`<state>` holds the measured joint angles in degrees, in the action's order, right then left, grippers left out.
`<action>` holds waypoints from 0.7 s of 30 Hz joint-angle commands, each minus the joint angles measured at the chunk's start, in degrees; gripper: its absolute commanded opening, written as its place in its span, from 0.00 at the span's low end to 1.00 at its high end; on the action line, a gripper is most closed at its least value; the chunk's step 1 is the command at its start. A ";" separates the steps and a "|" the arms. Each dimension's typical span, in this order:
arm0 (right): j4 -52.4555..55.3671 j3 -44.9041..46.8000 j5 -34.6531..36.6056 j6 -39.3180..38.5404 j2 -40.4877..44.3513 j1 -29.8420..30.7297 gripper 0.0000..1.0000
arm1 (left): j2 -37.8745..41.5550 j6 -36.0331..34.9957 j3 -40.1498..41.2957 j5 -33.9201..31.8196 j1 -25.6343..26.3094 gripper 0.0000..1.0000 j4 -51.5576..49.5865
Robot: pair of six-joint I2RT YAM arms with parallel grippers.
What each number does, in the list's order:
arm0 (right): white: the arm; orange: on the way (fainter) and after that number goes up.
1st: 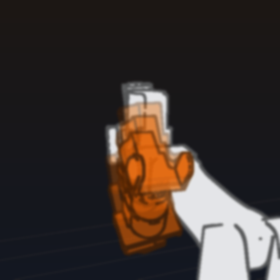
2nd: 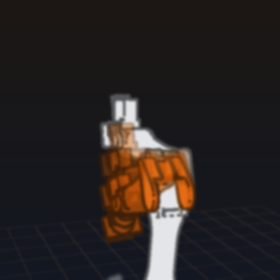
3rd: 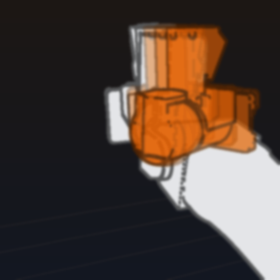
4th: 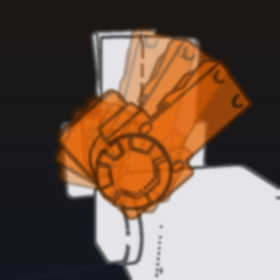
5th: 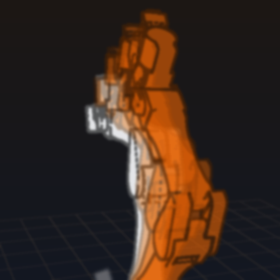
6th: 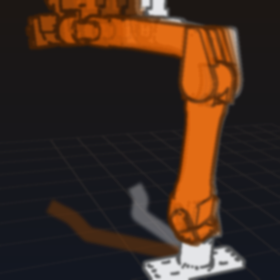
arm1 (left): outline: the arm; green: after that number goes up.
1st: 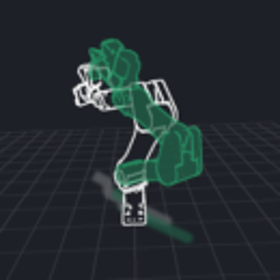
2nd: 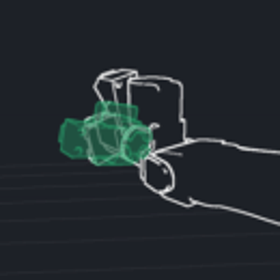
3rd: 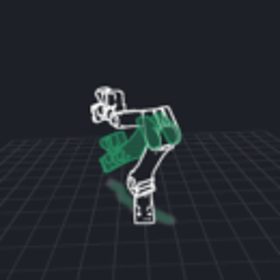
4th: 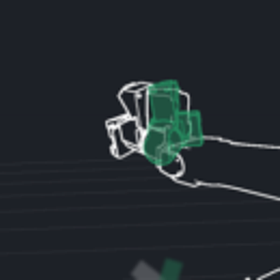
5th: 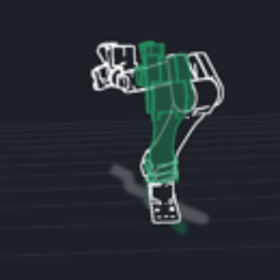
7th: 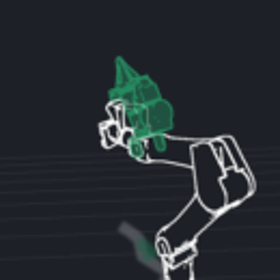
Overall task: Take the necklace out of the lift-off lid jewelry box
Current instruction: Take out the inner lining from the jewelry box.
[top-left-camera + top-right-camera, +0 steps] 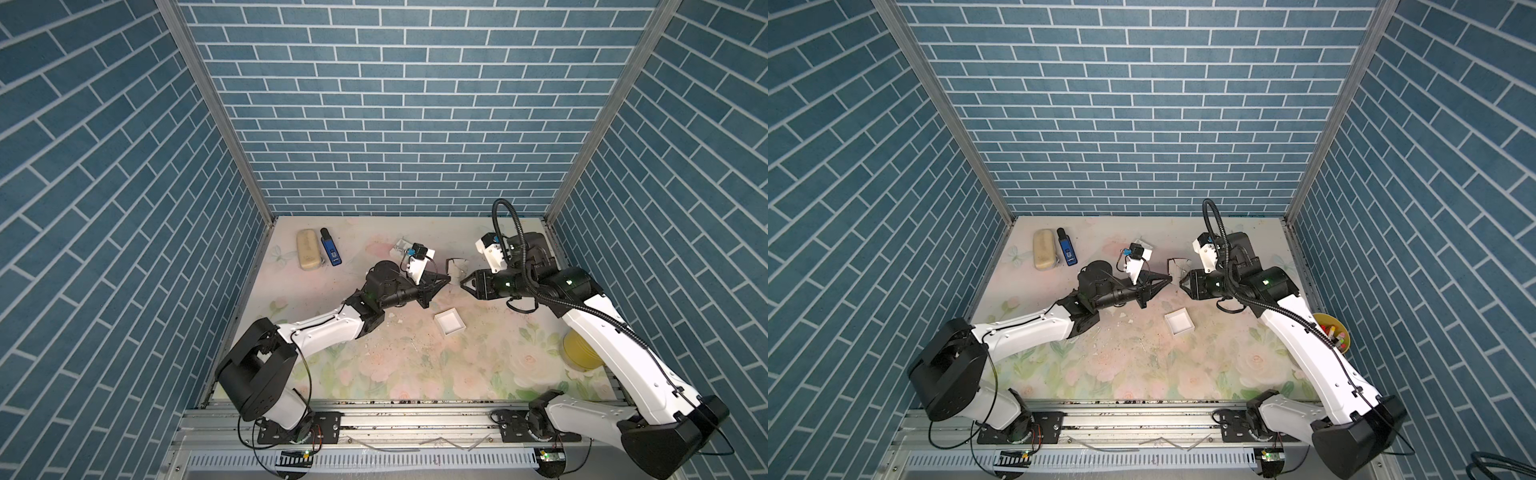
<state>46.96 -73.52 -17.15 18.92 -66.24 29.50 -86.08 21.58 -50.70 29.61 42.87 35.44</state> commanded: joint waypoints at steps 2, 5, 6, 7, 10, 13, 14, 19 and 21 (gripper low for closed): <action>0.94 -0.82 6.66 -7.56 2.94 -1.16 0.40 | 3.57 -4.16 -0.75 5.77 -2.93 0.00 -5.49; -3.40 2.44 7.02 -9.68 4.58 -2.32 0.39 | 5.98 -5.84 -1.03 8.80 -4.67 0.00 -8.81; -5.18 3.64 6.31 -10.09 4.97 -2.56 0.39 | 6.78 -6.42 -1.31 10.03 -5.27 0.00 -10.19; -7.06 4.78 5.26 -10.53 5.13 -2.73 0.39 | 7.62 -7.27 -1.78 11.10 -5.83 0.00 -12.30; -13.10 7.93 -1.32 -14.73 5.04 -2.70 0.41 | 9.67 -10.12 -3.28 12.91 -6.90 0.00 -18.35; -21.38 12.24 -6.15 -16.29 6.02 -2.73 0.44 | 11.51 -12.28 -4.37 14.10 -7.53 0.00 -22.44; -23.52 13.25 -7.67 -17.12 6.16 -2.69 0.44 | 11.95 -12.67 -4.64 14.48 -7.74 0.00 -23.26; -31.07 15.83 -12.30 -19.33 4.87 -2.44 0.50 | 12.97 -13.80 -6.59 16.28 -7.88 0.00 -26.69; -32.08 15.55 -13.08 -20.11 3.86 -1.97 0.52 | 13.15 -13.85 -7.08 16.78 -7.89 0.00 -27.35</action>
<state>22.00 -57.74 -25.87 3.49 -61.60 27.03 -73.54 9.47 -56.29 44.10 35.40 11.42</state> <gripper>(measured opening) 0.517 0.047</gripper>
